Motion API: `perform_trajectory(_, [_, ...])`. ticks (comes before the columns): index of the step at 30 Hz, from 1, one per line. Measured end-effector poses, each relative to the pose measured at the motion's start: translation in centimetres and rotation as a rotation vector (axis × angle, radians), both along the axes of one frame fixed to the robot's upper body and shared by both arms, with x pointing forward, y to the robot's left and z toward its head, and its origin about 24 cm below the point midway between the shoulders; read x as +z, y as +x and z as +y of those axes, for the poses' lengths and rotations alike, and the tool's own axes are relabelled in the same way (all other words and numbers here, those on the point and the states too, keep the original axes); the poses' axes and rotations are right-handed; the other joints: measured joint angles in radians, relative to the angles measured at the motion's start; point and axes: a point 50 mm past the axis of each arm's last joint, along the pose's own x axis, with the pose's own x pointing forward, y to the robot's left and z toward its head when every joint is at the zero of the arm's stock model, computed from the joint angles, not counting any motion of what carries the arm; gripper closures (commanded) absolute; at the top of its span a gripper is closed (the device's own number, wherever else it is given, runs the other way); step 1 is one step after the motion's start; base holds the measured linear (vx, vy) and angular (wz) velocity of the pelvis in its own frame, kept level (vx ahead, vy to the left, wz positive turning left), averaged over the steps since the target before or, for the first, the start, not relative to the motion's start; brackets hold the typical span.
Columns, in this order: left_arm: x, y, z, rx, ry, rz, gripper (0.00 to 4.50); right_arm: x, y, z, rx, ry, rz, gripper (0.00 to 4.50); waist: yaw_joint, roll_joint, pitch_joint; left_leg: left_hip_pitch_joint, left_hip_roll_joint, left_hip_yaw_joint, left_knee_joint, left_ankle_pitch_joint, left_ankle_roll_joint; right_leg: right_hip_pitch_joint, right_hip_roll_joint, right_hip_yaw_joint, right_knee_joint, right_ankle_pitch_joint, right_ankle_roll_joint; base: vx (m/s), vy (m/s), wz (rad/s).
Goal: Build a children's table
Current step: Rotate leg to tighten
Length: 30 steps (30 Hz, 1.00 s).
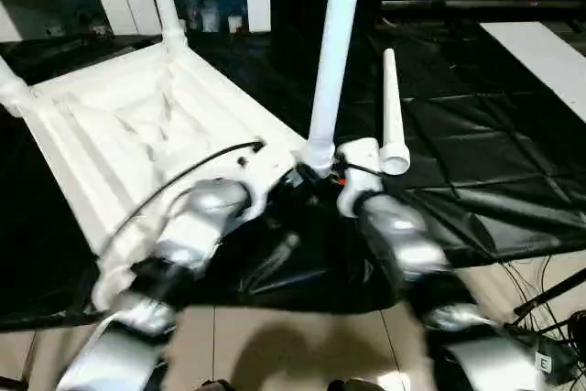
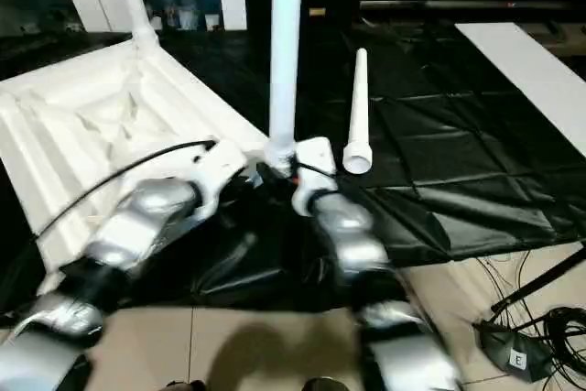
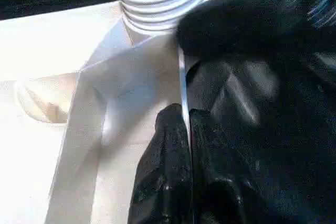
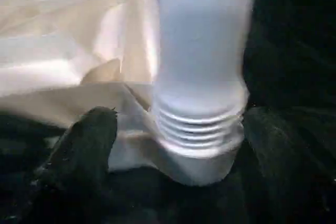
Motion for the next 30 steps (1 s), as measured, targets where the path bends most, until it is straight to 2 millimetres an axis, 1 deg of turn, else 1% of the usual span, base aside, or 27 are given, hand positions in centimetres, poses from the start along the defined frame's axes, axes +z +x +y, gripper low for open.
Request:
perform_trajectory(3, [0.0, -0.8, 0.9, -0.097, 0.001, 0.01, 4.5, 0.7, 0.1, -1.4, 0.066, -0.055, -0.048, 0.06, 0.015, 0.001, 0.0, 0.0, 0.0, 0.003, 0.0, 0.0, 0.0, -0.001, 0.001, 0.001, 0.0, -0.001, -0.001, 0.0, 0.0, 0.0])
perform_trajectory(4, [0.0, -1.1, 1.0, -0.127, -0.001, 0.018, 4.5, 0.8, 0.0, -1.6, 0.099, -0.062, -0.052, 0.06, 0.017, 0.002, 0.0, 0.0, 0.0, 0.003, 0.0, 0.0, 0.0, -0.001, 0.001, 0.001, 0.0, -0.002, -0.001, 0.0, 0.0, 0.0])
perform_trajectory(6, [0.0, -1.8, 1.2, -0.199, -0.001, 0.034, 4.5, 1.0, -0.6, -2.3, 0.193, -0.084, -0.068, 0.06, 0.03, 0.002, 0.001, 0.0, 0.0, 0.005, 0.001, 0.0, 0.0, 0.0, -0.001, 0.002, -0.001, -0.004, -0.002, 0.0, 0.0, 0.0])
perform_trajectory(8, [0.0, -2.2, 1.6, -0.24, 0.001, 0.049, 4.5, 1.1, -1.1, -2.7, 0.274, -0.096, -0.068, 0.06, 0.037, 0.003, 0.001, -0.001, 0.0, 0.008, 0.004, 0.0, 0.0, 0.001, -0.002, 0.004, -0.001, -0.004, -0.002, 0.0, 0.0, 0.0])
perform_trajectory(9, [0.0, -2.5, 1.8, -0.267, -0.002, 0.057, 4.5, 1.2, -1.6, -2.9, 0.344, -0.093, -0.066, 0.06, 0.039, 0.002, 0.001, -0.001, -0.001, 0.008, 0.005, -0.001, 0.002, 0.002, -0.003, 0.006, -0.002, -0.004, -0.002, 0.0, 0.0, 0.0])
perform_trajectory(12, [0.0, -2.9, 2.4, -0.308, -0.007, 0.084, 4.5, 1.2, -2.6, -3.2, 0.481, -0.09, -0.022, 0.06, 0.041, 0.002, 0.001, -0.002, -0.001, 0.009, 0.008, -0.002, 0.004, 0.002, -0.003, 0.006, -0.002, -0.004, -0.002, 0.0, 0.0, 0.0])
perform_trajectory(15, [0.0, -3.3, 2.9, -0.343, -0.016, 0.117, 4.5, 1.3, -3.1, -3.5, 0.569, -0.115, -0.001, 0.06, 0.044, 0.002, 0.001, -0.001, 0.0, 0.009, 0.008, -0.002, 0.004, 0.002, -0.003, 0.006, -0.001, -0.004, -0.002, 0.0, 0.0, 0.0])
perform_trajectory(23, [-0.1, -3.5, 2.7, -0.387, -0.019, 0.141, 4.5, 0.9, -3.3, -3.1, 0.594, -0.137, 0.007, 0.06, 0.046, 0.002, 0.001, -0.001, 0.0, 0.009, 0.01, -0.002, 0.004, 0.002, -0.003, 0.007, 0.0, -0.004, -0.002, 0.0, 0.0, 0.0])
perform_trajectory(25, [0.0, -3.6, 2.7, -0.39, -0.019, 0.142, 4.5, 0.9, -3.2, -3.1, 0.591, -0.14, 0.006, 0.32, 0.046, 0.002, 0.001, -0.002, 0.0, 0.009, 0.01, -0.002, 0.004, 0.002, -0.003, 0.007, 0.0, -0.004, -0.002, 0.0, 0.0, 0.0])
perform_trajectory(28, [0.0, -3.6, 2.7, -0.392, -0.019, 0.143, 4.5, 1.0, -3.1, -3.1, 0.587, -0.141, 0.007, 0.44, 0.047, 0.002, 0.001, -0.002, 0.0, 0.009, 0.01, -0.002, 0.004, 0.002, -0.003, 0.006, 0.0, -0.004, -0.002, 0.0, 0.0, 0.0])
perform_trajectory(29, [0.0, -3.6, 2.6, -0.392, -0.019, 0.143, 4.5, 1.0, -3.0, -3.1, 0.587, -0.142, 0.006, 0.64, 0.047, 0.002, 0.001, -0.002, 0.0, 0.009, 0.01, -0.002, 0.004, 0.002, -0.003, 0.006, 0.0, -0.004, -0.002, 0.0, 0.0, 0.0])
perform_trajectory(30, [0.0, -3.6, 2.7, -0.392, -0.019, 0.143, 4.5, 1.1, -3.0, -3.1, 0.587, -0.143, 0.004, 0.74, 0.047, 0.002, 0.001, -0.002, 0.0, 0.009, 0.01, -0.002, 0.004, 0.002, -0.003, 0.006, 0.0, -0.004, -0.002, 0.0, 0.0, 0.0])
